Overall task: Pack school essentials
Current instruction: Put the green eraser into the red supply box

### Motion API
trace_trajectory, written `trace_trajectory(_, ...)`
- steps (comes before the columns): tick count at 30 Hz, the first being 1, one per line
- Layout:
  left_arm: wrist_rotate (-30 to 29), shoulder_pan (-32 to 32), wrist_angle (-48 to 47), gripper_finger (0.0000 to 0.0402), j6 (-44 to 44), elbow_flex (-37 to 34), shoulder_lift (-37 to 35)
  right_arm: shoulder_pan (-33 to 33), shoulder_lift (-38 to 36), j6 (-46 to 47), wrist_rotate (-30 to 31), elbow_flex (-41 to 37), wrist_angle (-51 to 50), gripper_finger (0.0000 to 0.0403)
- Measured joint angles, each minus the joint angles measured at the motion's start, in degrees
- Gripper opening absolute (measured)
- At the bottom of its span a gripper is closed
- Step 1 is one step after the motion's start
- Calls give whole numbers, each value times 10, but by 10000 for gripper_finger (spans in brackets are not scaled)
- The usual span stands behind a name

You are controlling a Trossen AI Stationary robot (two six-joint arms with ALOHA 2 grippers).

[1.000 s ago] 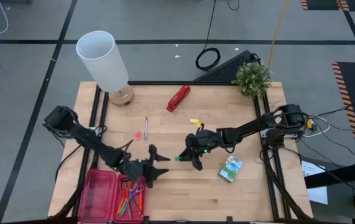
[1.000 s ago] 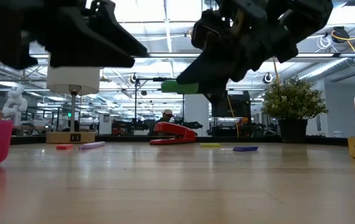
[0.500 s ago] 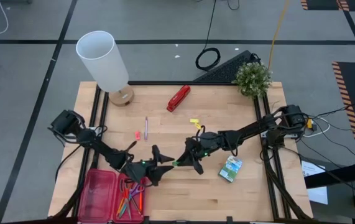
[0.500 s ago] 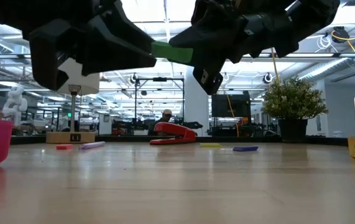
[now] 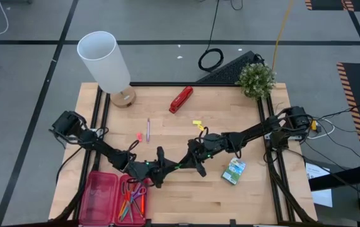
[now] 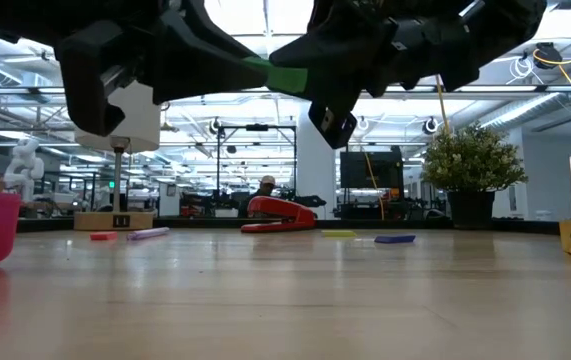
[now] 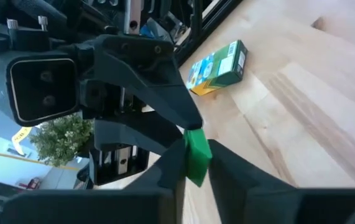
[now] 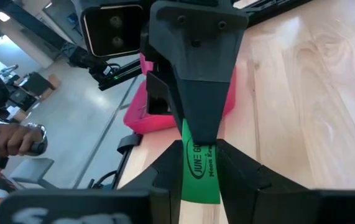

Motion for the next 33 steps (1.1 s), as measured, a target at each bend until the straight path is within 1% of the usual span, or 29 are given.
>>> trace_trajectory(3,2,0,-1,30,-5,0,0,0,0,2,9,0,-3,82)
trace_trajectory(5,10,-1,-1,15,-17,0,0,1,0,2,10,0,-5,101)
trace_trajectory(7,7,-7,-2,16,-33,0,0,0,0,2,12,0,-5,130)
trace_trajectory(11,-16,-27,-5,36,-59,0,-3,0,0,-3,15,0,-7,203)
trace_trajectory(14,-33,-51,-9,31,-76,0,-6,2,0,-17,17,0,-18,252)
trace_trajectory(16,-50,-70,-22,21,-89,0,-16,3,0,-35,17,0,-32,273)
trace_trajectory(18,-65,-87,-48,14,-117,1,-26,4,0,-53,17,0,-51,286)
trace_trajectory(22,-97,-120,-138,15,-189,7,-62,4,0,-83,16,0,-94,291)
trace_trajectory(25,-123,-146,-246,29,-253,30,-85,4,0,-94,16,0,-125,287)
trace_trajectory(28,-124,-166,-372,32,-314,81,-92,3,-2,-106,16,0,-162,280)
trace_trajectory(30,-121,-178,-462,25,-363,125,-93,3,-5,-115,16,0,-186,276)
trace_trajectory(33,-93,-189,-587,14,-460,185,-93,3,-10,-123,18,0,-215,272)
